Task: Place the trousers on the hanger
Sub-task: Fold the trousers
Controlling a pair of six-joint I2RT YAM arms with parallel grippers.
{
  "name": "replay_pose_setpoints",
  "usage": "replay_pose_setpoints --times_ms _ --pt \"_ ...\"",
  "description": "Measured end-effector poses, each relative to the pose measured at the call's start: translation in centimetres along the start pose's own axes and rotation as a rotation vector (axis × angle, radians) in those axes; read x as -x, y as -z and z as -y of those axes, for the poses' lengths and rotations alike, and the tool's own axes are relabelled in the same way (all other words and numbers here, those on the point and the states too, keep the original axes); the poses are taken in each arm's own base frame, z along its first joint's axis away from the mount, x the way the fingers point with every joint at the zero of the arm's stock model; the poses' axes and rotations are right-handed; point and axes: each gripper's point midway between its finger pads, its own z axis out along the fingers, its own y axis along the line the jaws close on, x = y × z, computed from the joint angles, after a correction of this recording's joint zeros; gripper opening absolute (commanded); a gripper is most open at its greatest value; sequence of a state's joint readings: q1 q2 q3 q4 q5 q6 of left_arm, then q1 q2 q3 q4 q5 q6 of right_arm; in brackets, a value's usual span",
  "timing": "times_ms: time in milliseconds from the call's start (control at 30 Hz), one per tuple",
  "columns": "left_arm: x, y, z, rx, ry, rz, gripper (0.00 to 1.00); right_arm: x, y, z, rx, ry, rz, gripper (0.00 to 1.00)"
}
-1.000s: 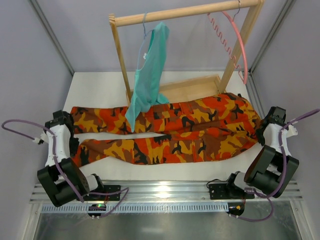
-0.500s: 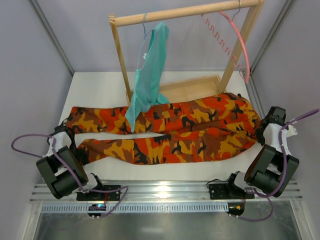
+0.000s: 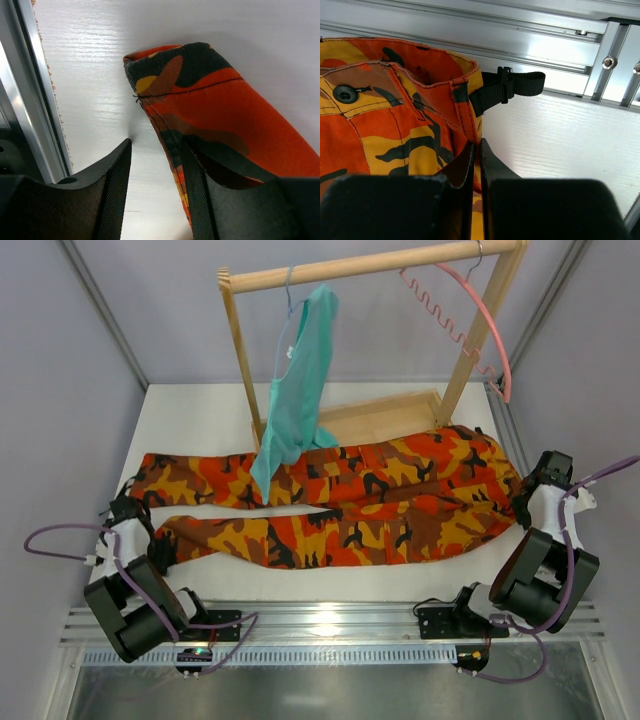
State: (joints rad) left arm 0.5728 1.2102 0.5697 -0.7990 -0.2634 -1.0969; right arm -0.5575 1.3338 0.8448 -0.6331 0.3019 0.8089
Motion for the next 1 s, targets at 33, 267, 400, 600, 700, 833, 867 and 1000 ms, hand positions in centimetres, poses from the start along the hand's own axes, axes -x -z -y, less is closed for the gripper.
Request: replay_pose_setpoints --times_ms 33,267,400,600,700,833,867,1000 --pt "0.0 0.0 0.1 -0.002 -0.001 -0.001 0.35 0.1 0.0 0.0 0.0 0.0 0.003 0.04" --pt "0.4 -0.1 1.9 -0.064 -0.018 -0.001 0.0 0.1 0.1 0.1 -0.006 -0.001 0.004 0.04" --pt "0.5 -0.1 2.1 -0.077 -0.032 0.004 0.0 0.2 0.2 0.3 -0.011 -0.001 0.01 0.04" --pt "1.3 0.1 2.4 -0.078 -0.039 0.035 0.0 0.4 0.8 0.4 -0.008 -0.004 0.019 0.04" --pt "2.3 0.1 2.0 -0.033 -0.049 0.071 0.0 0.9 1.3 0.2 -0.004 -0.006 0.027 0.04" --pt "3.8 1.5 2.4 -0.018 -0.061 0.111 0.0 1.3 2.0 0.2 0.001 0.003 0.033 0.04" --pt "4.1 1.9 2.6 -0.023 -0.059 0.116 0.0 1.3 2.1 0.3 0.0 0.008 0.033 0.04" --pt "5.3 3.7 3.5 -0.056 -0.045 0.141 0.0 1.3 2.6 0.7 -0.001 0.033 0.036 0.04"
